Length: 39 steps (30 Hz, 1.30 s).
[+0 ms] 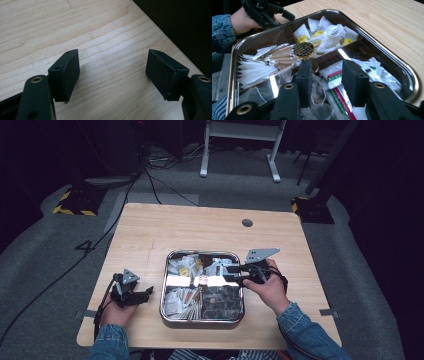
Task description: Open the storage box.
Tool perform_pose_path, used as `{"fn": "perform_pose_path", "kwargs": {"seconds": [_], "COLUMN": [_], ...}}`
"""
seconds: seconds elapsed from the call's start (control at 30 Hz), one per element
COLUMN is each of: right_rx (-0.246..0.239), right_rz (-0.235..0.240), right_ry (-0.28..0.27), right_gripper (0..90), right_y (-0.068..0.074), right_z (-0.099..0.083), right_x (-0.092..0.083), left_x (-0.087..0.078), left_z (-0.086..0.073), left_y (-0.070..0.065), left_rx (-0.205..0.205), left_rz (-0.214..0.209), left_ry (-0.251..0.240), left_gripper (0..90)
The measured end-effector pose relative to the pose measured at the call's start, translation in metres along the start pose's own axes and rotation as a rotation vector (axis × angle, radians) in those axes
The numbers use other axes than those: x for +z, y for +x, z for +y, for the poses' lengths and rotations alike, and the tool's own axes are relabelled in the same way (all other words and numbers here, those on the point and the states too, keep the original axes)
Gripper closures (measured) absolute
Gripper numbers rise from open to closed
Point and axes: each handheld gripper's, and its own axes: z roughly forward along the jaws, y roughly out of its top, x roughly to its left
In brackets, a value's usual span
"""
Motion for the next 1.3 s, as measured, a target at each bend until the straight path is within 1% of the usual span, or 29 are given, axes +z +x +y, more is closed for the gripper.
{"fn": "perform_pose_path", "kwargs": {"seconds": [0.13,0.17,0.23,0.27,0.3,0.37,0.43,0.53,0.63,0.67,0.73,0.87,0.93,1.03,1.07,1.3], "right_rx": [-0.027,-0.027,-0.035,-0.040,-0.040,-0.053,-0.059,-0.070,-0.074,-0.077,-0.084,-0.089,-0.095,-0.090,-0.095,-0.096], "right_rz": [0.013,0.013,0.022,0.029,0.029,0.047,0.048,0.058,0.058,0.066,0.063,0.064,0.061,0.063,0.060,0.052], "right_ry": [0.029,0.029,0.048,0.060,0.060,0.075,0.080,0.097,0.108,0.112,0.121,0.140,0.135,0.127,0.125,0.124], "right_gripper": [59.8,59.8,59.7,59.8,59.8,59.8,59.7,59.0,58.4,57.5,56.7,55.7,55.3,55.7,57.8,58.3], "right_y": [0.005,0.005,0.007,0.008,0.008,0.014,0.015,0.019,0.019,0.020,0.020,0.023,0.023,0.023,0.022,0.023], "right_z": [0.005,0.005,0.006,0.007,0.007,0.010,0.011,0.014,0.015,0.016,0.016,0.016,0.015,0.014,0.014,0.014], "right_x": [0.015,0.015,0.022,0.030,0.030,0.041,0.043,0.055,0.059,0.064,0.068,0.076,0.079,0.080,0.080,0.080], "left_x": [0.000,0.000,0.000,0.000,0.000,0.000,0.000,0.000,0.000,0.000,0.000,0.000,0.000,0.000,0.000,0.000], "left_z": [0.000,0.000,0.000,0.000,0.000,0.000,0.000,0.000,0.000,0.000,0.000,0.000,0.000,0.000,0.000,0.000], "left_y": [0.000,0.000,0.000,0.000,0.000,0.000,0.000,0.000,0.000,0.000,0.000,0.000,0.000,0.000,0.000,0.000], "left_rx": [-0.001,-0.001,0.000,0.000,0.000,-0.001,-0.001,-0.001,-0.001,-0.001,-0.001,-0.001,-0.001,-0.001,-0.001,-0.001], "left_rz": [0.000,0.000,0.000,0.001,0.001,-0.001,-0.001,-0.001,-0.001,-0.001,-0.001,0.000,0.000,-0.001,0.000,-0.001], "left_ry": [0.000,0.000,0.000,0.000,0.000,-0.001,0.000,-0.001,0.000,0.000,-0.001,0.000,0.000,-0.001,-0.001,0.000], "left_gripper": [27.8,27.8,27.8,27.8,27.8,27.8,27.8,27.8,27.8,27.8,27.8,27.8,27.8,27.8,27.8,27.8]}}
